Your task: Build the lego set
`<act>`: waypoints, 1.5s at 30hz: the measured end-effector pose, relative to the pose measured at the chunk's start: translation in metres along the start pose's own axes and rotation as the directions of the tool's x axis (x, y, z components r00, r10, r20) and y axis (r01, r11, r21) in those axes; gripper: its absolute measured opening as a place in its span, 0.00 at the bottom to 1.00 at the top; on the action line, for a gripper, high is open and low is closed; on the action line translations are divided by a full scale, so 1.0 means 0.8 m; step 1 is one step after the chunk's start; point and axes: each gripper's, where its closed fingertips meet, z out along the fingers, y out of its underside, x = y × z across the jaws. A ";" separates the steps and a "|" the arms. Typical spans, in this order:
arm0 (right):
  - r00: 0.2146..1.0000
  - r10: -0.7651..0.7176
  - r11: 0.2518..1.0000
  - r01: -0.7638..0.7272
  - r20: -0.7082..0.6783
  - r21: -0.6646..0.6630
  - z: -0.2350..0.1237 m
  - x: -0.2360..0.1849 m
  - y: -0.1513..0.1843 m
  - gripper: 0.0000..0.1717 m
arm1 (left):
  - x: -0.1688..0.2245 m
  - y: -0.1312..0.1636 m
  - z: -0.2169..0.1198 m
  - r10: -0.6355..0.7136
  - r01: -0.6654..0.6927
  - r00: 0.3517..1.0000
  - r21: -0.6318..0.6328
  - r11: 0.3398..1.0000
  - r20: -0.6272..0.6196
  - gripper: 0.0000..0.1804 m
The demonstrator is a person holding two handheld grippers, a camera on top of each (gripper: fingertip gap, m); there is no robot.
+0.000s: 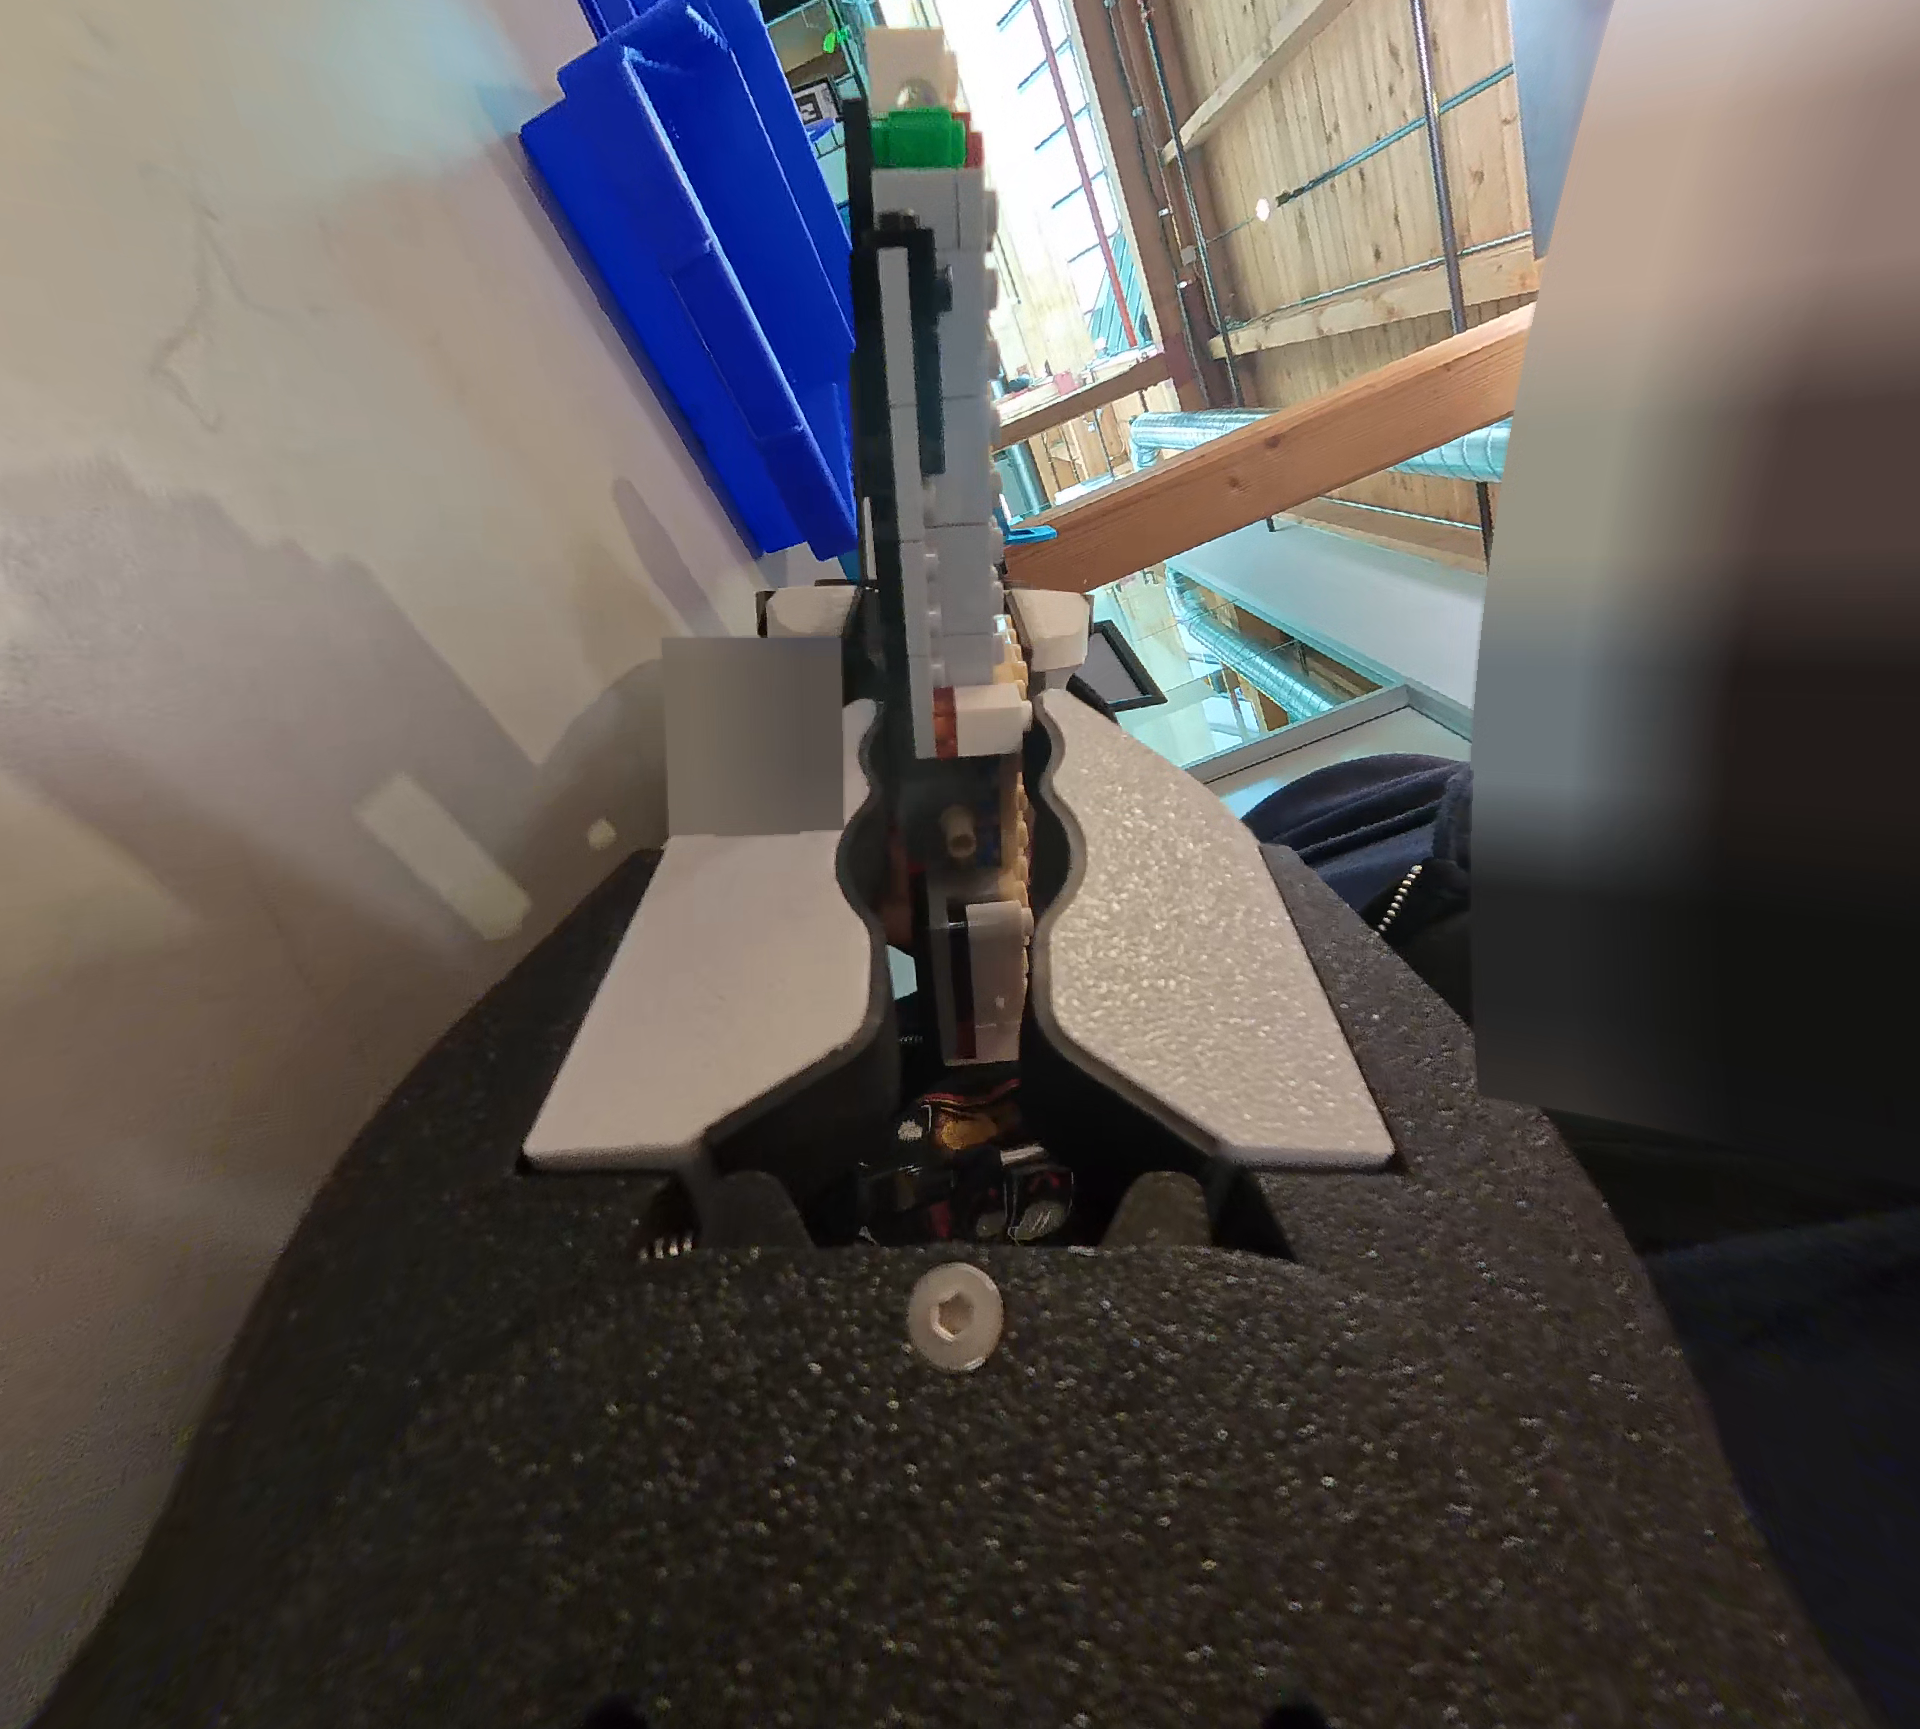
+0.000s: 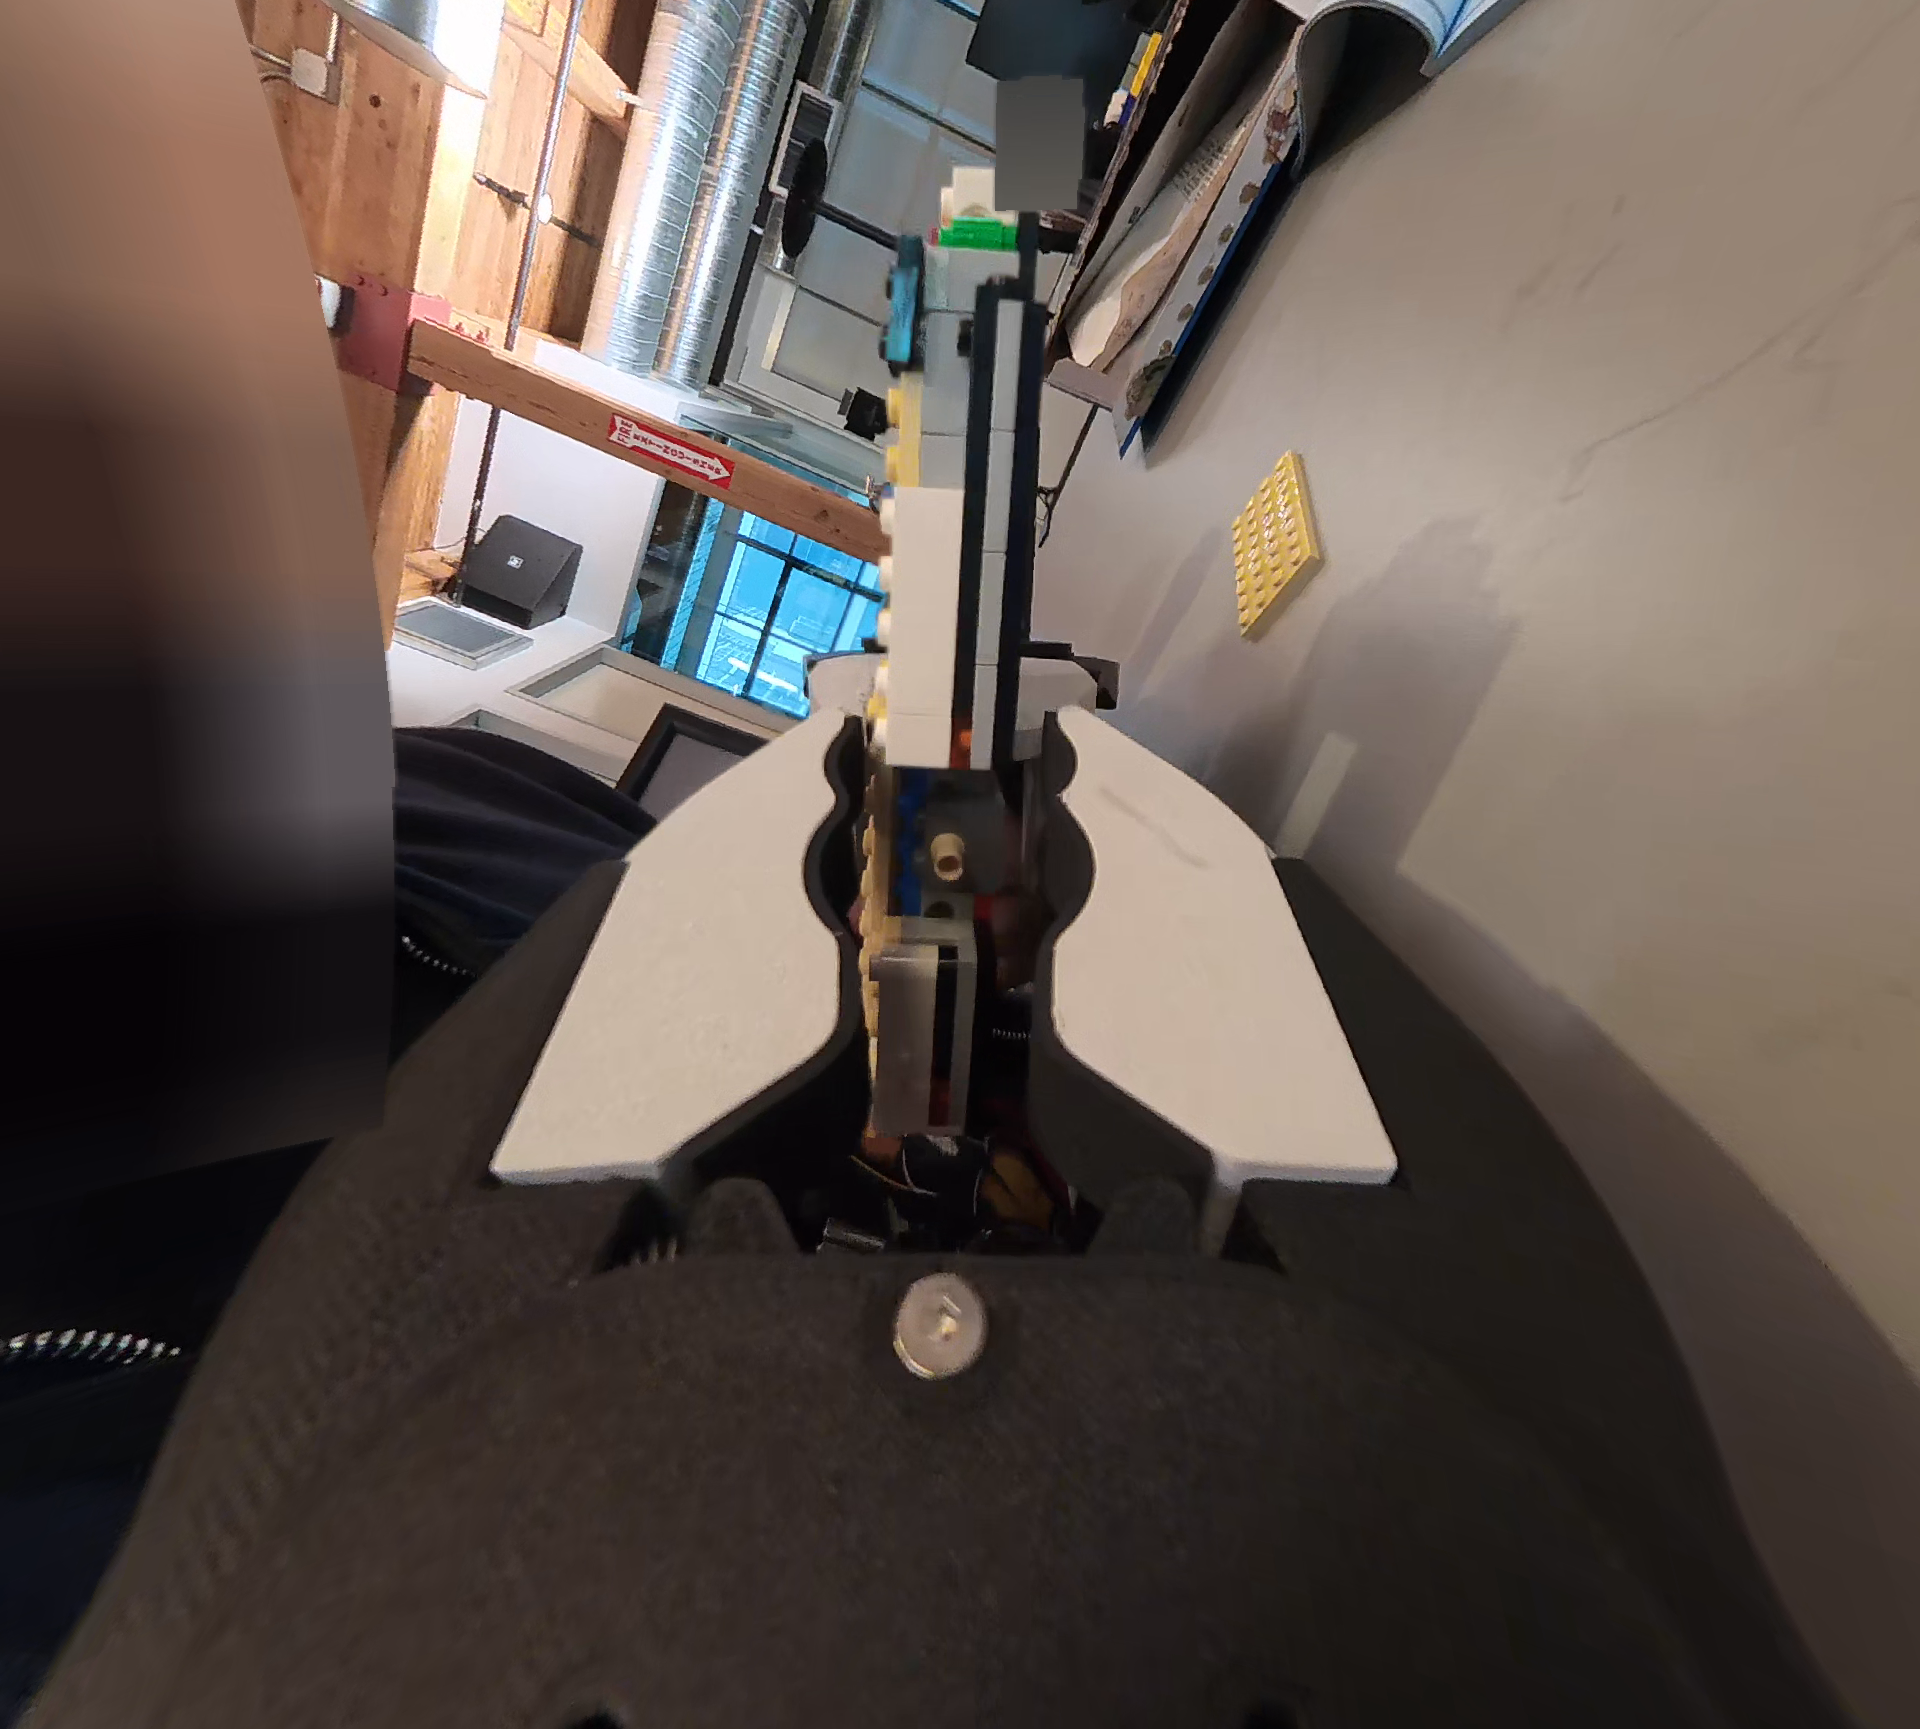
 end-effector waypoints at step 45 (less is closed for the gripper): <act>0.989 0.118 0.990 -0.124 0.087 0.068 -0.005 0.000 -0.008 0.14 | -0.002 0.010 0.009 -0.065 0.066 0.997 -0.053 0.996 0.035 0.12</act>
